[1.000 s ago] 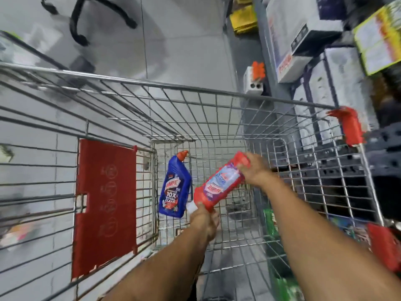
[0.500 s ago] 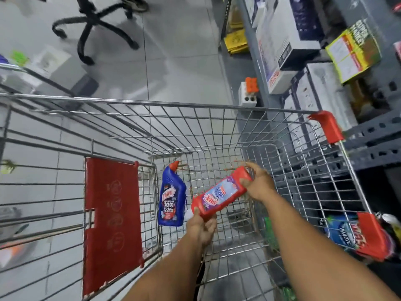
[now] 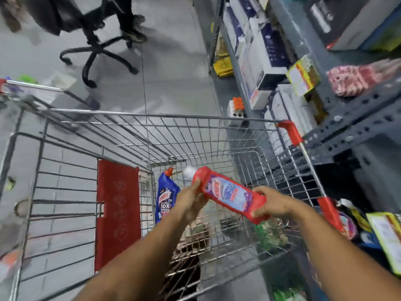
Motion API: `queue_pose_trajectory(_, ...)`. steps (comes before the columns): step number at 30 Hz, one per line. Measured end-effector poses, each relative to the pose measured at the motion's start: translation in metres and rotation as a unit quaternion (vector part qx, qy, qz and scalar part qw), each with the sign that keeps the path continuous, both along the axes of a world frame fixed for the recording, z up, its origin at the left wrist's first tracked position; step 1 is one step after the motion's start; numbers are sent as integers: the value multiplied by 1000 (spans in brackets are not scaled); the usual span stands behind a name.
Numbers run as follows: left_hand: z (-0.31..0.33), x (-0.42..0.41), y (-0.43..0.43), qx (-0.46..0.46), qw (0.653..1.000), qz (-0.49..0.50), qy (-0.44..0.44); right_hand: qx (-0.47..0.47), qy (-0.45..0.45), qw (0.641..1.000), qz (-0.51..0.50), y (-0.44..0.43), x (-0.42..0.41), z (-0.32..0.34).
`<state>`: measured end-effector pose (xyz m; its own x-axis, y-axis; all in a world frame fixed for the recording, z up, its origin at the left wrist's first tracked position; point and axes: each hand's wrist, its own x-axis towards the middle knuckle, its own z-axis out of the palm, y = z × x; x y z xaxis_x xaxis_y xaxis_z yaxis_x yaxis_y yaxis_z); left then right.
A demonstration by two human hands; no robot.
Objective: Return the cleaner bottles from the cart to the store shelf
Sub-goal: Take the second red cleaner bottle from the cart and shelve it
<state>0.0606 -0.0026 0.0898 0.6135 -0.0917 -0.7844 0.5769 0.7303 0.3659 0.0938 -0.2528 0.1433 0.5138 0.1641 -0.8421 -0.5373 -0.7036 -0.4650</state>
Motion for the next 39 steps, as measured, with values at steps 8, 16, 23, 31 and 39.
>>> queue_pose_trajectory(8, 182, 6, -1, 182, 934, -150, -269, 62, -210, 975, -49, 10, -99, 115)
queue_pose_trajectory(16, 318, -68, -107, 236, 788, -301, -482, 177, -389, 886, -181, -33, -224, 191)
queue_pose_trajectory(23, 370, -161, -232, 161, 685, -400, -588, 87, -493, 802, -327, -111, -338, 209)
queue_pose_trajectory(31, 372, -285, -383, 45, 569, -522, -634, -148, -528, 655, -520, -205, -468, 176)
queue_pose_trajectory(39, 358, -356, -466, -2, 550, -578, -602, -220, -500, 595, -590, -265, -530, 151)
